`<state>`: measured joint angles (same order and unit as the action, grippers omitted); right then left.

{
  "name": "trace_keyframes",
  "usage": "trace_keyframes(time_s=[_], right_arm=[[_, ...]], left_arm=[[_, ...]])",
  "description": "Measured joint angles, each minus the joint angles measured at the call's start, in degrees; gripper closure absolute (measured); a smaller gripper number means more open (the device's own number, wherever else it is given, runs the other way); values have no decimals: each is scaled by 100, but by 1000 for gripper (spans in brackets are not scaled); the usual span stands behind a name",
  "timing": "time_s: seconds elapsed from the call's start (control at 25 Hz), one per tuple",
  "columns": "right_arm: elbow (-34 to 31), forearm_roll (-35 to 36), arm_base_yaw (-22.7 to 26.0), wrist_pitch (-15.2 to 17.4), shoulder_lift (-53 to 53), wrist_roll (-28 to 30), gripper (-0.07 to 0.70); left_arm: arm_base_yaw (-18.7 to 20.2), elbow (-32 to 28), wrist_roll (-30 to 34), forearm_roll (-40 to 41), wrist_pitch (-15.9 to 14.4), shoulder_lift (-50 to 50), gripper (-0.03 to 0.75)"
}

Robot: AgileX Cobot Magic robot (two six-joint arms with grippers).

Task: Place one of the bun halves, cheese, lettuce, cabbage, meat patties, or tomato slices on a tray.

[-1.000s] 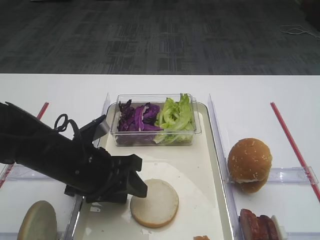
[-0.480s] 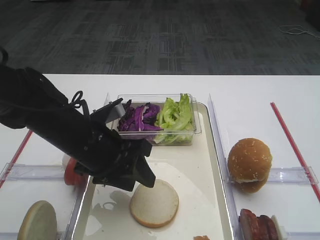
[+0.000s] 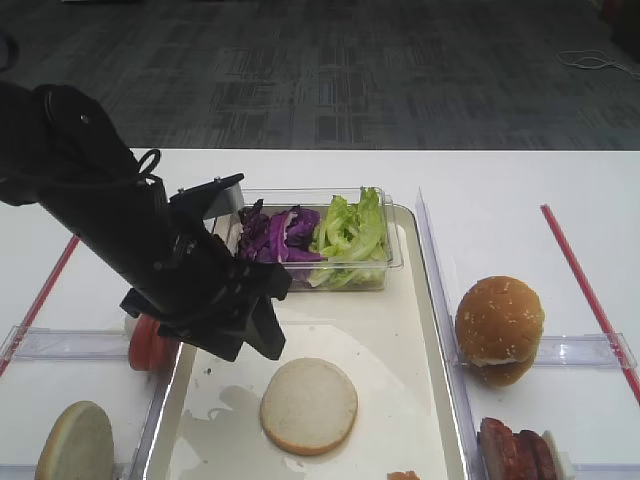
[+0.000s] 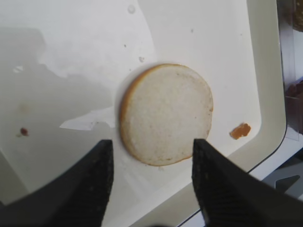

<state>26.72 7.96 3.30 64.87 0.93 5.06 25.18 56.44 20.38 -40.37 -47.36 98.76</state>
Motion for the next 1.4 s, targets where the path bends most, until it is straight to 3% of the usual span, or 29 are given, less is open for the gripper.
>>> trace_keyframes(time_s=[0.72,1.4], right_arm=[[0,0,0,0,0,0,178],[0,0,0,0,0,-10,178]], left_arm=[[0,879,-2090,2686,-1124,-295,356],[0,988,-2625,3690,-2039,-516,356]])
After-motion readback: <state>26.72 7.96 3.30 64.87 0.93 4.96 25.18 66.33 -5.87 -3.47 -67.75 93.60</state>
